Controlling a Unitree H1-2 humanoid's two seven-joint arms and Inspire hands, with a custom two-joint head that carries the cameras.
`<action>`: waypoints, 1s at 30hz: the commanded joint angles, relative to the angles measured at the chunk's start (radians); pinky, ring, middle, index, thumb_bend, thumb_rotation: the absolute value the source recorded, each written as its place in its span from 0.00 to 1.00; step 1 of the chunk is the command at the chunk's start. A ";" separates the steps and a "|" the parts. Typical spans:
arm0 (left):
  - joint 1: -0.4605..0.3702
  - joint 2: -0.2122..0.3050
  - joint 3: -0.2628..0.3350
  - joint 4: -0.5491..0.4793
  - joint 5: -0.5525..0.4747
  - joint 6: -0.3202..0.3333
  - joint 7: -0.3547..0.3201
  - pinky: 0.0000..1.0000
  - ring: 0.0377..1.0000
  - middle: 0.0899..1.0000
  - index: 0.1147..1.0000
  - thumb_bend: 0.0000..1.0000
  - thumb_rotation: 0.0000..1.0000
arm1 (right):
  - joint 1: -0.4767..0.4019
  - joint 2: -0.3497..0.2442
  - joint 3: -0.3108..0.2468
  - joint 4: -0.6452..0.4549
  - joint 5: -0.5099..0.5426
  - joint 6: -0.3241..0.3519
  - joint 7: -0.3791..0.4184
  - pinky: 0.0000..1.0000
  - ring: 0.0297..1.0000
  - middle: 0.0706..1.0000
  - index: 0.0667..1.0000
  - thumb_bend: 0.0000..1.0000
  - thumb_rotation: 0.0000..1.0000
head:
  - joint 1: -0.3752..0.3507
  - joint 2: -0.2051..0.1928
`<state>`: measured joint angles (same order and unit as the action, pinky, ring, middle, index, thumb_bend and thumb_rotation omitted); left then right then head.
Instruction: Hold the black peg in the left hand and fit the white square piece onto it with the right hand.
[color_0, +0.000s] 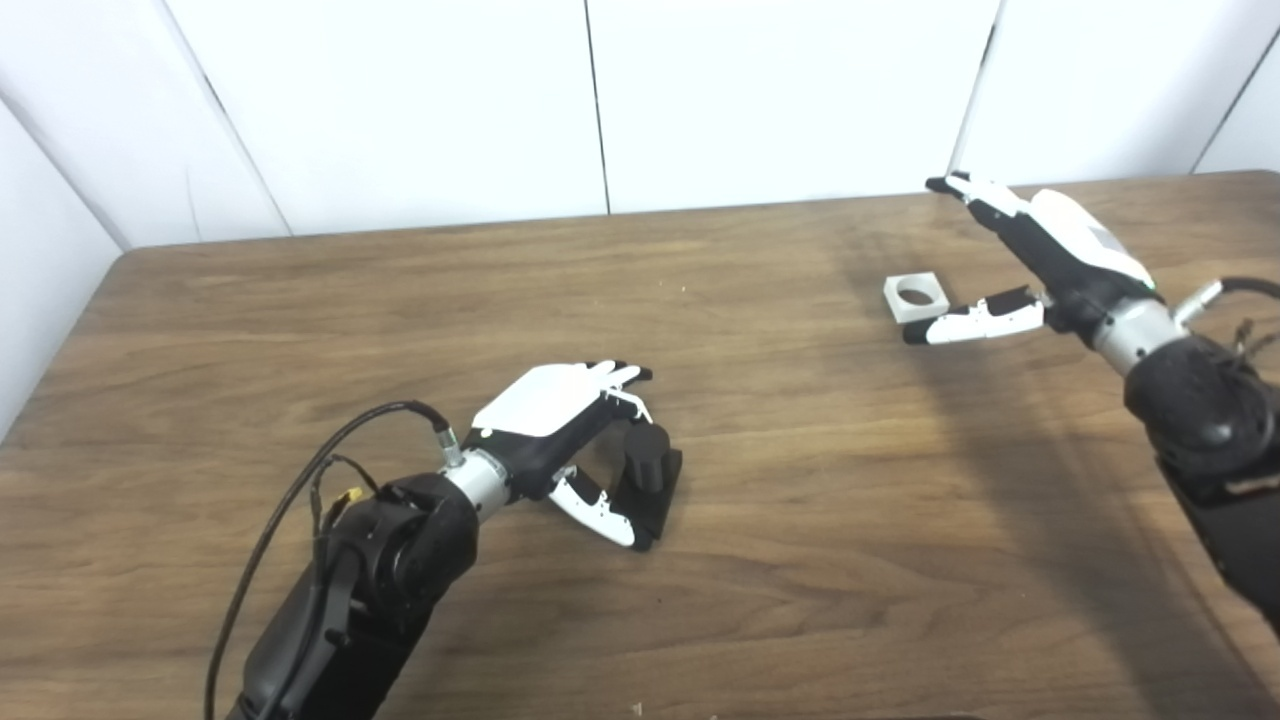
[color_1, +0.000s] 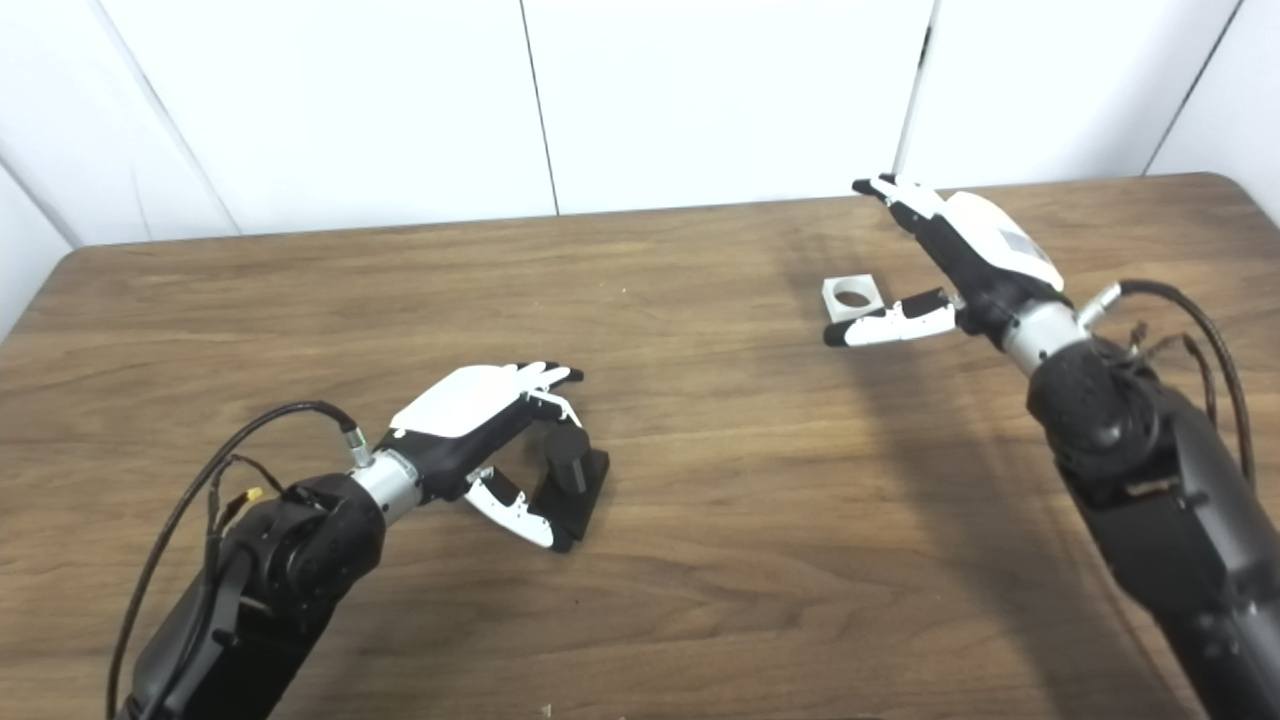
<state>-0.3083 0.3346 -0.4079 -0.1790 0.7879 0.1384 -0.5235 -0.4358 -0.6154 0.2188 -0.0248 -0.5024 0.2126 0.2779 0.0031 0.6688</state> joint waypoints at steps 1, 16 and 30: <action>-0.012 0.009 -0.007 0.011 0.005 0.005 -0.011 1.00 1.00 0.99 0.60 0.91 0.31 | -0.081 -0.031 0.018 0.030 -0.046 -0.043 0.020 1.00 1.00 1.00 0.85 0.95 0.33 | 0.002 0.000; -0.012 0.028 0.001 0.007 -0.003 -0.008 -0.008 1.00 1.00 0.99 0.60 0.91 0.33 | -0.255 -0.041 0.119 0.229 -0.202 -0.059 0.123 1.00 1.00 0.99 0.76 0.99 0.22 | -0.021 0.004; -0.016 0.030 0.004 0.003 -0.011 -0.001 -0.014 1.00 1.00 0.98 0.60 0.91 0.33 | -0.304 -0.008 0.138 0.275 -0.234 -0.096 0.113 1.00 1.00 0.94 0.75 0.92 0.23 | -0.019 0.003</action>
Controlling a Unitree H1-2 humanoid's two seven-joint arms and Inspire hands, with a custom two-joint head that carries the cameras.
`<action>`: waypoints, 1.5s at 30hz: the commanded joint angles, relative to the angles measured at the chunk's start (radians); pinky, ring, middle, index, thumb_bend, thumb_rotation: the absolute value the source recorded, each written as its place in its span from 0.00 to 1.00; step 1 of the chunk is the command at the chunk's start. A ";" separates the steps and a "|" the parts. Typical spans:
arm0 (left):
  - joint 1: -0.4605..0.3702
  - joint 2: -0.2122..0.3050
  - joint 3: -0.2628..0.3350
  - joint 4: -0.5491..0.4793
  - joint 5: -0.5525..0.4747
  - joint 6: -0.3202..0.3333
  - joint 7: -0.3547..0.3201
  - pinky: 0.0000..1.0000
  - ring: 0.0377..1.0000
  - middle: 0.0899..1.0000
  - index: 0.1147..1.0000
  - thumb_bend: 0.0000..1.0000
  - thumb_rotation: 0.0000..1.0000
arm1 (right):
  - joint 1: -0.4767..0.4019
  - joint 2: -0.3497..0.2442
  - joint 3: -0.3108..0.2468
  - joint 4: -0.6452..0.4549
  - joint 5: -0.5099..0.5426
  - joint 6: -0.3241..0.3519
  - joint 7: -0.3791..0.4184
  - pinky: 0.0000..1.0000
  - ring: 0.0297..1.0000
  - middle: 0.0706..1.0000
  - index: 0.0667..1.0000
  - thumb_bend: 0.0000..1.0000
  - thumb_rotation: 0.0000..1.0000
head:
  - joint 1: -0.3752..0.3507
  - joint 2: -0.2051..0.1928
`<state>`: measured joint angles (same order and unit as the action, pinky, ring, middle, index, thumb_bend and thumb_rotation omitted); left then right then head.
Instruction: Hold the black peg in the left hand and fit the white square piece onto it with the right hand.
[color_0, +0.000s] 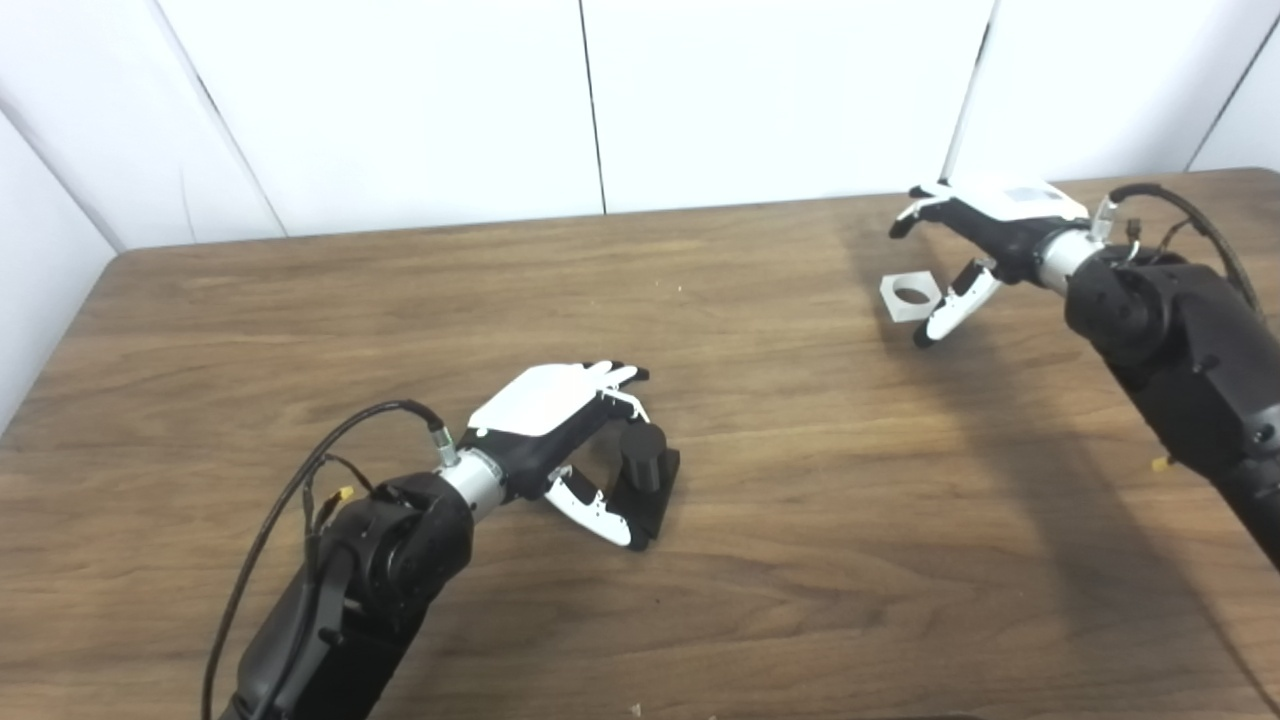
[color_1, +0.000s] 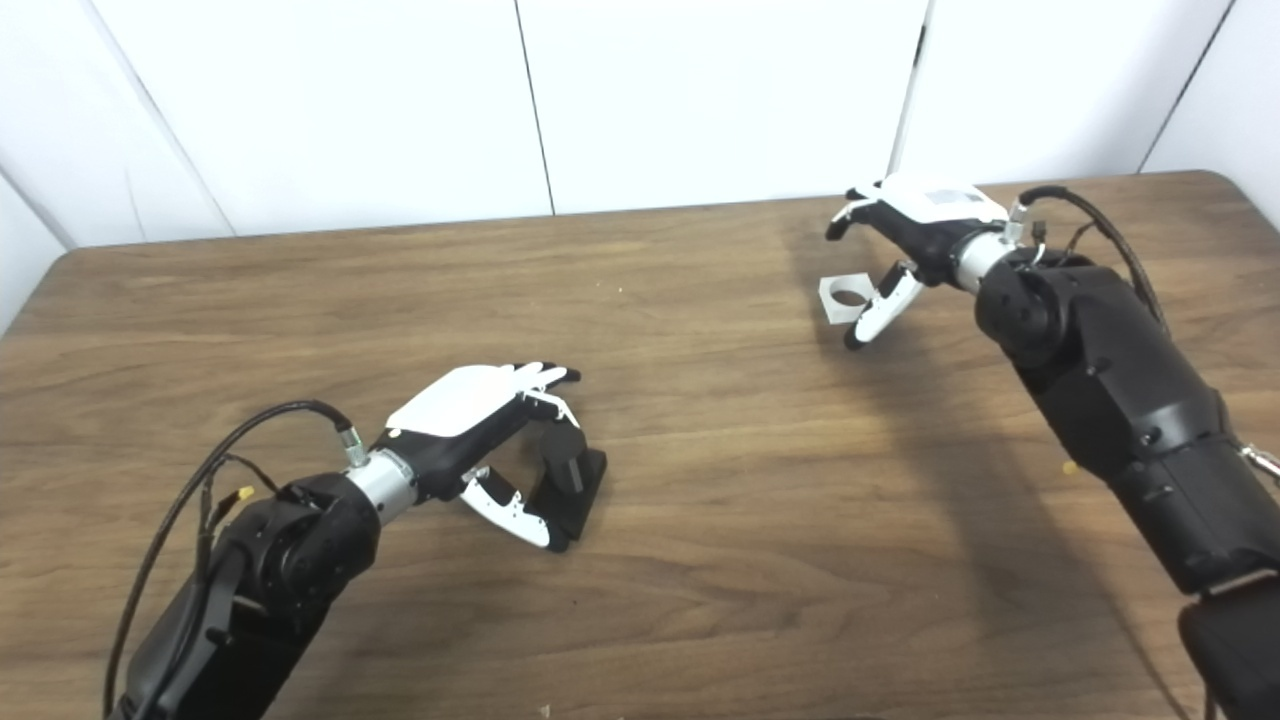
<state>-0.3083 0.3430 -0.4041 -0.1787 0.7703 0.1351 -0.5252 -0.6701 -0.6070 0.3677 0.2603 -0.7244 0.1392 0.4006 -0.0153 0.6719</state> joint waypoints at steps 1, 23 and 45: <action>-0.015 0.023 0.000 0.002 0.005 0.001 -0.012 1.00 1.00 0.99 0.60 0.91 0.33 | -0.072 -0.016 -0.009 -0.010 -0.014 -0.024 -0.006 1.00 1.00 0.94 0.74 0.91 0.24 | 0.000 -0.001; -0.018 0.024 0.001 -0.012 0.003 0.010 -0.018 1.00 1.00 0.98 0.59 0.89 0.34 | -0.136 0.003 0.029 0.081 -0.054 -0.006 0.030 1.00 1.00 0.92 0.73 0.89 0.22 | 0.000 0.003; -0.019 0.025 0.002 -0.027 0.004 0.014 -0.029 1.00 1.00 0.98 0.58 0.88 0.34 | -0.132 0.012 0.056 0.155 -0.090 0.007 0.036 1.00 1.00 0.93 0.78 0.87 0.24 | 0.003 0.005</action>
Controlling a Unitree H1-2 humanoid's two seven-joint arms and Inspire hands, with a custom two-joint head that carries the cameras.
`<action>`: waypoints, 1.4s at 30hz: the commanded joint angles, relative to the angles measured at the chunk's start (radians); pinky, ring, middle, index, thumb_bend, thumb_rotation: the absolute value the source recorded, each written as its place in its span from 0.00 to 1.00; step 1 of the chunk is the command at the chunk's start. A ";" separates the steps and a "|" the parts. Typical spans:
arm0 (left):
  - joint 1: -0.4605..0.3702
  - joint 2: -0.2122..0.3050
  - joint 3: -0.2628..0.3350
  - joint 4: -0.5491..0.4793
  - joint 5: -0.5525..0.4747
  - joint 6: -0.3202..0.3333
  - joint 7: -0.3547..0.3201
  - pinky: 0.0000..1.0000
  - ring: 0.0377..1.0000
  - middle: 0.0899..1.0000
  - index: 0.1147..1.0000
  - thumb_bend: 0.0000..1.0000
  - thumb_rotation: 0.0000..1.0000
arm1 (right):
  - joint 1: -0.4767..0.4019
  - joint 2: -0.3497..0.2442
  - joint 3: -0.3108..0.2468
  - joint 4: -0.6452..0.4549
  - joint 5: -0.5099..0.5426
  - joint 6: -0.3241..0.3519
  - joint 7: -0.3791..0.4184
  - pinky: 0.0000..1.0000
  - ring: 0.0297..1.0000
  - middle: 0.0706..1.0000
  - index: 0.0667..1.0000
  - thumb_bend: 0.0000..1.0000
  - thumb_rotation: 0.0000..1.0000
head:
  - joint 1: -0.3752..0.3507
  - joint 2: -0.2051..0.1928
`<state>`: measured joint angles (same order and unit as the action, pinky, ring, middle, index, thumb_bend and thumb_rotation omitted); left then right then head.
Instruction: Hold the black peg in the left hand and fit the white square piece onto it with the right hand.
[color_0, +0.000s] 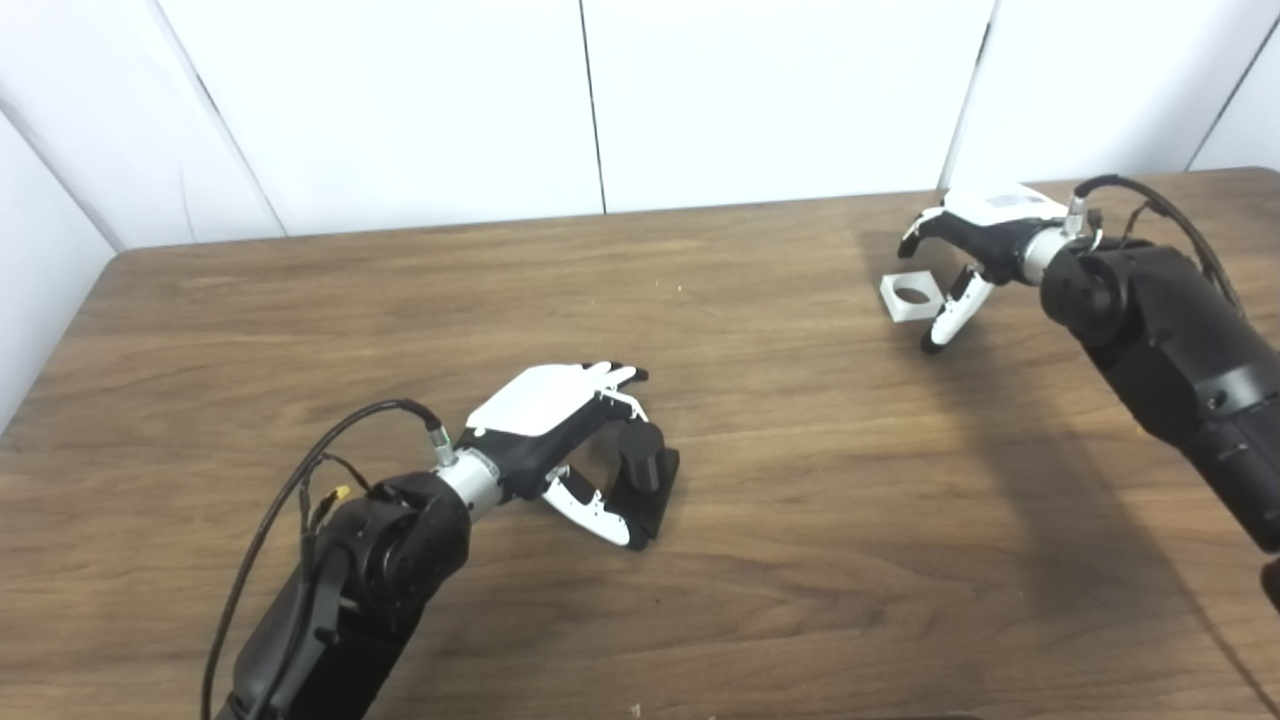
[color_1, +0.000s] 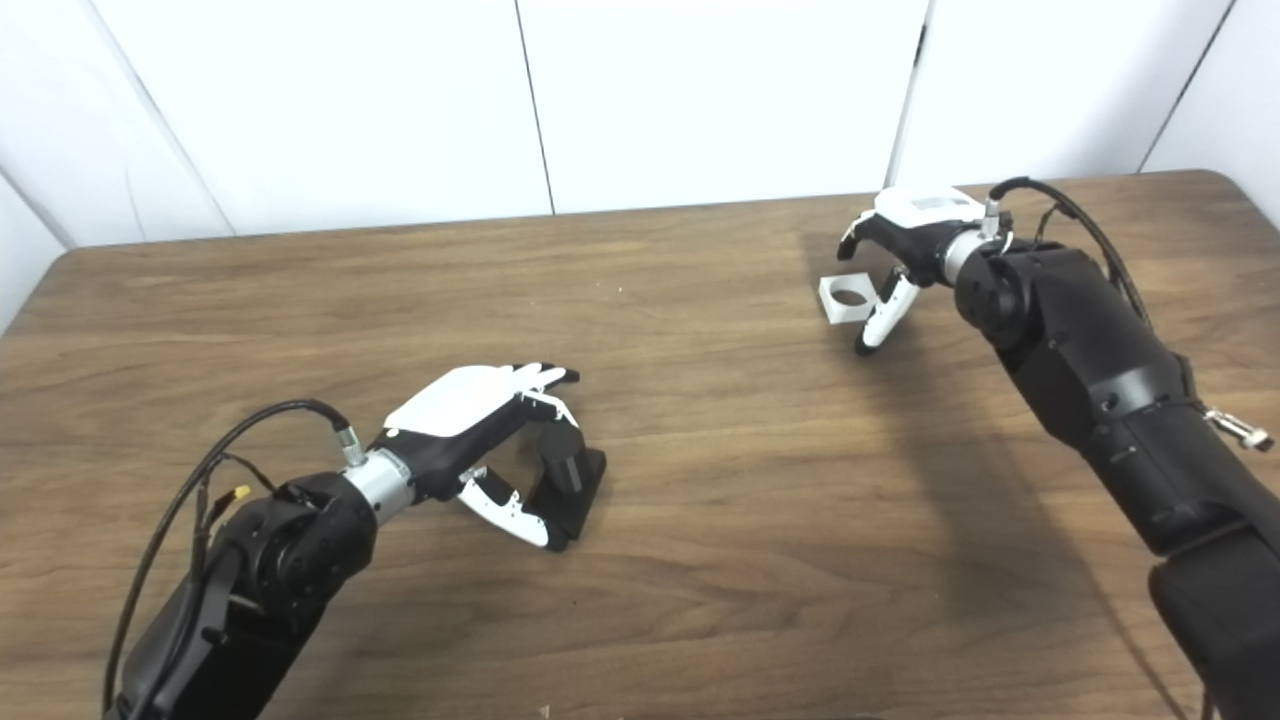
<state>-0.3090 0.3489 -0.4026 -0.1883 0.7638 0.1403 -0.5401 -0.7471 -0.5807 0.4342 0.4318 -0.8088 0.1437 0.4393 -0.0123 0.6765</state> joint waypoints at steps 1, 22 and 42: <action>-0.018 0.018 0.001 -0.019 0.010 0.009 -0.015 1.00 1.00 0.98 0.58 0.88 0.34 | -0.055 -0.014 -0.011 -0.016 -0.005 0.002 -0.003 1.00 1.00 0.93 0.78 0.87 0.24 | 0.000 0.001; -0.020 0.009 -0.002 -0.023 0.017 0.022 -0.015 1.00 1.00 0.98 0.58 0.88 0.34 | -0.059 -0.014 0.011 0.007 -0.013 -0.043 -0.006 1.00 1.00 0.93 0.74 0.84 0.25 | 0.009 0.004; -0.022 0.009 -0.005 -0.020 0.012 0.034 -0.019 1.00 1.00 0.99 0.58 0.89 0.32 | -0.068 -0.019 0.028 0.018 -0.013 -0.077 0.020 1.00 1.00 0.93 0.69 0.63 0.20 | 0.014 0.008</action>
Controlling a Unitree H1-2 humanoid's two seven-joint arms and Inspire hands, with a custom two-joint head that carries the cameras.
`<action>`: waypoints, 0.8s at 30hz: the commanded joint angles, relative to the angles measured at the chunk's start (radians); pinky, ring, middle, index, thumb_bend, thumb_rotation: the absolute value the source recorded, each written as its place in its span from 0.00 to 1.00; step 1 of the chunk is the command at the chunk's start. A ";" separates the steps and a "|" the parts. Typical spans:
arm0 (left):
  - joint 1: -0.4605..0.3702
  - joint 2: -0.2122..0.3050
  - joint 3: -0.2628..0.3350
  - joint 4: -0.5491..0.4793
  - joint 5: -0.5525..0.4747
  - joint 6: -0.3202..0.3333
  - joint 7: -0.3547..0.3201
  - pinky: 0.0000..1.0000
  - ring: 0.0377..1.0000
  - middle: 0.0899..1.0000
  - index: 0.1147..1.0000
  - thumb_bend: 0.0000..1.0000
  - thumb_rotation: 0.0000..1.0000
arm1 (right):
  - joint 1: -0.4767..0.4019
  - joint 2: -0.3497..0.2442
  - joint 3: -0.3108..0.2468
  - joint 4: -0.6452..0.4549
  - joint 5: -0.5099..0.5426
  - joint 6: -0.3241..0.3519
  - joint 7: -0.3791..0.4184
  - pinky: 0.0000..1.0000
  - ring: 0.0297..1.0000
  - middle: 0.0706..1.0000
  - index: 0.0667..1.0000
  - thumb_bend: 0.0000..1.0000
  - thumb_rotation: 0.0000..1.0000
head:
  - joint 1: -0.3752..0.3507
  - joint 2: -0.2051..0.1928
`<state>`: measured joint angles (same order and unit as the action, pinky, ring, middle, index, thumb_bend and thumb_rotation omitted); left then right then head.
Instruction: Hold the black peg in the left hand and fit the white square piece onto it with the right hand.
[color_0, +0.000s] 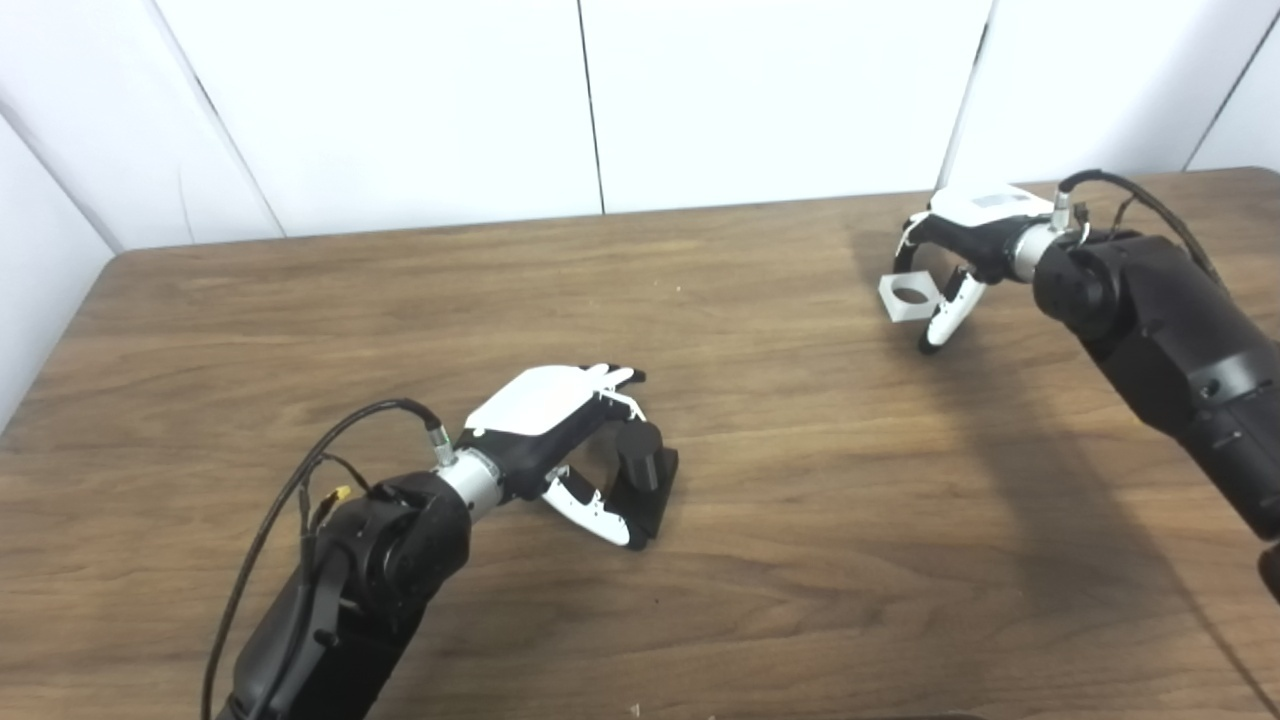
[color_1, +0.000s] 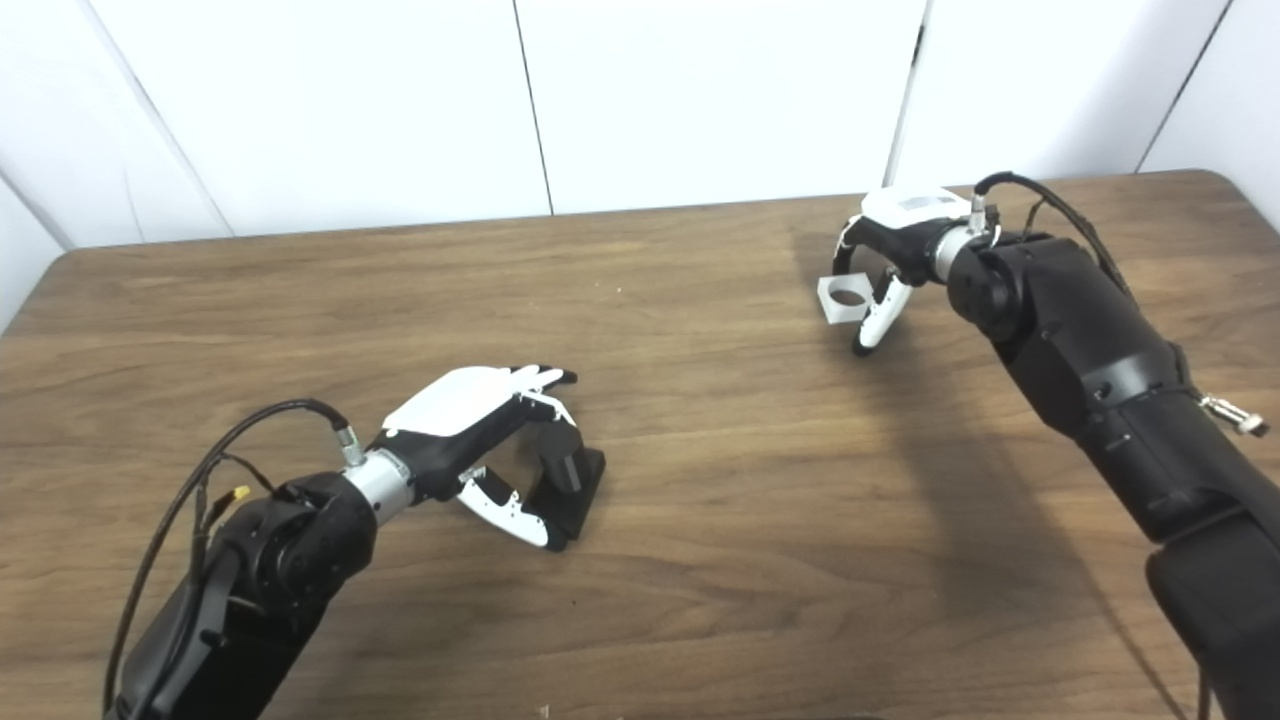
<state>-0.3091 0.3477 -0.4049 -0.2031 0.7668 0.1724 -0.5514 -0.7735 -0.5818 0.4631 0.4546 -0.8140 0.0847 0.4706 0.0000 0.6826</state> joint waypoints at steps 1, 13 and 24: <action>-0.022 0.009 -0.002 -0.006 0.009 0.006 -0.010 1.00 1.00 0.99 0.59 0.89 0.32 | -0.041 -0.017 -0.002 -0.005 -0.007 -0.018 -0.011 1.00 1.00 0.93 0.69 0.63 0.20 | 0.002 0.002; -0.023 0.007 -0.003 -0.002 0.012 0.006 -0.006 1.00 1.00 0.98 0.58 0.89 0.31 | -0.041 -0.015 -0.011 -0.003 -0.001 -0.030 -0.012 1.00 1.00 0.93 0.66 0.67 0.24 | 0.003 0.003; -0.027 0.008 -0.004 0.000 0.015 0.009 -0.009 1.00 1.00 0.98 0.59 0.89 0.31 | -0.043 -0.016 -0.018 -0.008 0.008 -0.032 -0.010 1.00 1.00 0.92 0.48 0.54 0.16 | 0.003 0.003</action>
<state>-0.3108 0.3463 -0.4060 -0.2027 0.7672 0.1784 -0.5548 -0.7739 -0.5843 0.4565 0.4615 -0.8046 0.0620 0.4710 0.0015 0.6857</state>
